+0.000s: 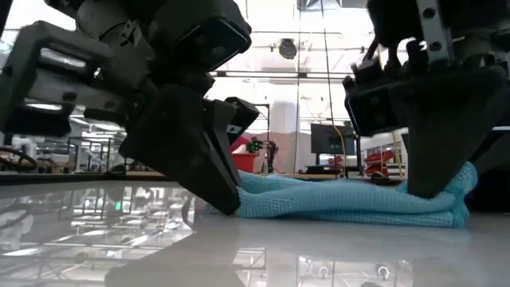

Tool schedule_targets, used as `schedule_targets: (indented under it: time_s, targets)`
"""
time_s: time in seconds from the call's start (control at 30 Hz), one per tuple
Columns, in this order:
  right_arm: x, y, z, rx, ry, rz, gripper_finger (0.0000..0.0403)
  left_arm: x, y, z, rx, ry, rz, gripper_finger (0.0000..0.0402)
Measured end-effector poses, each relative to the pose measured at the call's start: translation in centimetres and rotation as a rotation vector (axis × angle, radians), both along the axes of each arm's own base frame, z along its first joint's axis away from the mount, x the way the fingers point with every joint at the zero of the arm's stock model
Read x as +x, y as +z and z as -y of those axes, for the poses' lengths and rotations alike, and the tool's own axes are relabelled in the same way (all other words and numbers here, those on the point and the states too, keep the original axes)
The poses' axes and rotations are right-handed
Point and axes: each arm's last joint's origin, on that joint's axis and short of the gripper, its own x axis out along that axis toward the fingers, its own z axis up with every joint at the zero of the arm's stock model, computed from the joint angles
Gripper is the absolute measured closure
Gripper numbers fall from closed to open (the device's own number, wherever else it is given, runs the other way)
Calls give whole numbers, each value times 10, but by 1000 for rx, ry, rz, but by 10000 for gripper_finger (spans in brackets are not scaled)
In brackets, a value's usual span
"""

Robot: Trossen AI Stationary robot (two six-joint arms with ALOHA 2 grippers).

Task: Roll towel
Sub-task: Roll the blue microfiber towel

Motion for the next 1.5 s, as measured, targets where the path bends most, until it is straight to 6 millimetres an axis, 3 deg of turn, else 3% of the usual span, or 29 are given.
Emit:
schedule_targets:
  time_s: [0.1,0.2,0.37,0.47,0.67,0.9,1.23,1.5]
  targets:
    - [-1,5,-2,-60,52,73,382,4,4,-1,-77,14,-20,395]
    - [-6,17,-6,-161,80,145,338,9,7,-6,-204,40,-47,396]
    - [-27,34,-12,-345,154,163,245,19,14,-16,-399,147,-55,397]
    - [-42,45,-17,-466,183,183,213,25,19,-21,-503,176,-47,398]
    - [-72,59,-33,-715,220,264,210,26,21,-25,-629,176,-127,399]
    - [-87,62,-54,-896,304,409,210,24,19,-23,-670,230,-190,399]
    - [-70,38,-69,-1071,419,528,158,27,20,-30,-688,267,-194,400]
    - [-47,-1,-91,-1150,477,387,162,26,20,-29,-699,248,-205,400]
